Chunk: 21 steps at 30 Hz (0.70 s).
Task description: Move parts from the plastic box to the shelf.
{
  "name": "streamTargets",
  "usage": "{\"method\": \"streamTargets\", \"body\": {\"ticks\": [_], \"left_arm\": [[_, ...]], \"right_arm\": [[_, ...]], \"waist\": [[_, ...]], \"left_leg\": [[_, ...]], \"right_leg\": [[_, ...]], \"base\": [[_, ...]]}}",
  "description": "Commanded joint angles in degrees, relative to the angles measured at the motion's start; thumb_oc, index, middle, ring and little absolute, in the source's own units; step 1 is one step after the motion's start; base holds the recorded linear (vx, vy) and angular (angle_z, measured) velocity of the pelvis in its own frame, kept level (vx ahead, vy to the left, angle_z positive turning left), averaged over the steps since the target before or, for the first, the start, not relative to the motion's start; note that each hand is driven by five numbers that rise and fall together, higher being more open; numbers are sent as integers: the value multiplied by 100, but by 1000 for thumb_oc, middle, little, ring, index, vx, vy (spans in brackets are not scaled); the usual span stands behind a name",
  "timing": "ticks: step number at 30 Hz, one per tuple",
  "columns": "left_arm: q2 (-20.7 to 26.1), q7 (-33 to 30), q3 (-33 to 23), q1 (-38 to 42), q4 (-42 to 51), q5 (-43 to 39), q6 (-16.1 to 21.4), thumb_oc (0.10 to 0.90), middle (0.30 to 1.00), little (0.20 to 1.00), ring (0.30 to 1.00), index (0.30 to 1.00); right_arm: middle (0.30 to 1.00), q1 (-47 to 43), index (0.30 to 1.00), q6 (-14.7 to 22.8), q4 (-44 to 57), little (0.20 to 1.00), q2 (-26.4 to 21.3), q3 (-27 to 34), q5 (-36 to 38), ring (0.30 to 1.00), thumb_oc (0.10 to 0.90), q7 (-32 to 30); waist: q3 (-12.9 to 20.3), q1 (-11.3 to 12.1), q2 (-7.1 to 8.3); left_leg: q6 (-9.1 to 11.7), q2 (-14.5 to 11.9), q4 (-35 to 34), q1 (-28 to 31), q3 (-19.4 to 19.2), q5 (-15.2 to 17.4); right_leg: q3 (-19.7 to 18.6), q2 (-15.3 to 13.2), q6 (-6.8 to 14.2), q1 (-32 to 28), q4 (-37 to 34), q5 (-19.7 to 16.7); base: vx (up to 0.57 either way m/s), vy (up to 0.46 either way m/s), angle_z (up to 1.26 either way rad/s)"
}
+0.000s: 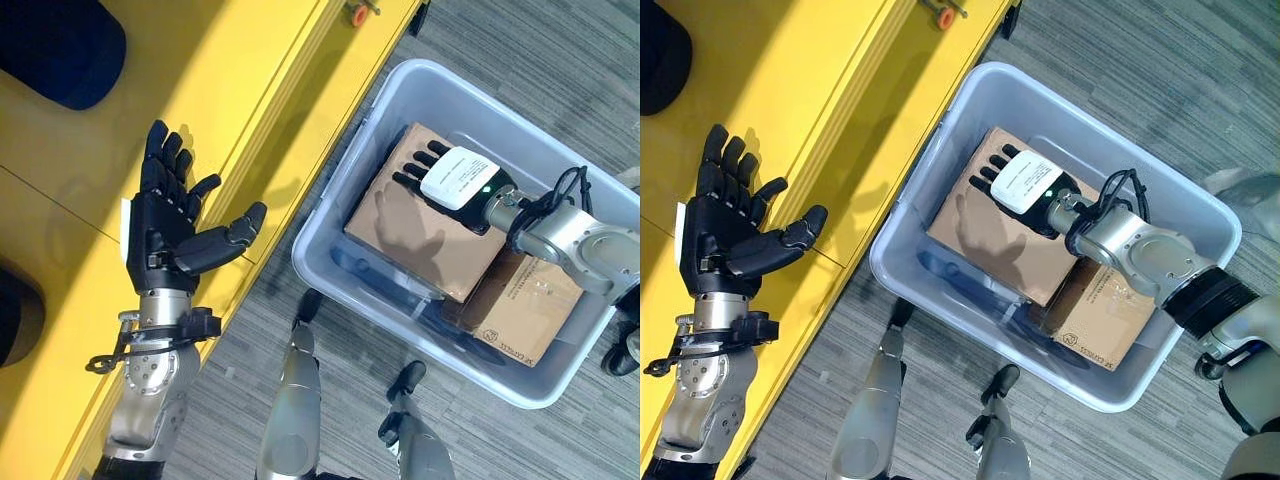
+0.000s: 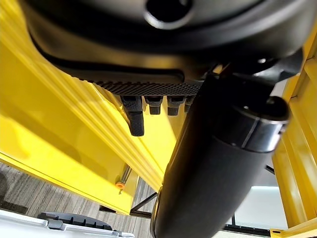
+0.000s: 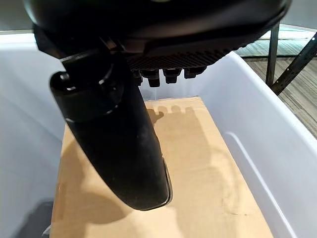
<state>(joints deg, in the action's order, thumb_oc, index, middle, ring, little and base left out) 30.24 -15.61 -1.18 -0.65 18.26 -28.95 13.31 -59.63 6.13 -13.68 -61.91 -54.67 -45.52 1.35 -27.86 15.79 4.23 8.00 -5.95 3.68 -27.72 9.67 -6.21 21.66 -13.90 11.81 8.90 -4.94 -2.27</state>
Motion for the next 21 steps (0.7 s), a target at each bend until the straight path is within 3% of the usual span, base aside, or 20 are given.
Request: {"method": "streamTargets", "body": {"ticks": [1,9,21], "left_arm": [[37,131,205,166,292,60,81,900,1000,1000,1000,1000],[23,165,216,159,281,17,52,900,1000,1000,1000,1000],[91,241,110,29,345,-62,14,900,1000,1000,1000,1000]], "right_arm": [[1000,-457,1000,-78,229,1000,8,319,41,1000,900,-250],[1000,-337,1000,-102,223,1000,-4,401,74,1000,900,-235],[1000,-194,1000,-114,748,1000,-397,777,300,1000,900,-290]], "waist": [[-3,-212,171],[85,-252,183],[221,-317,182]], "left_leg": [[144,-142,-390,-59,-264,-540],[137,-177,-420,71,-334,-536],[145,-191,-422,104,-387,-553]], "right_leg": [[-94,300,-233,-1157,378,1396],[-176,308,-226,-1216,350,1359],[-256,305,-219,-1279,262,1307]], "base": [[0,0,0],[-12,7,-3],[-23,7,-5]]}}
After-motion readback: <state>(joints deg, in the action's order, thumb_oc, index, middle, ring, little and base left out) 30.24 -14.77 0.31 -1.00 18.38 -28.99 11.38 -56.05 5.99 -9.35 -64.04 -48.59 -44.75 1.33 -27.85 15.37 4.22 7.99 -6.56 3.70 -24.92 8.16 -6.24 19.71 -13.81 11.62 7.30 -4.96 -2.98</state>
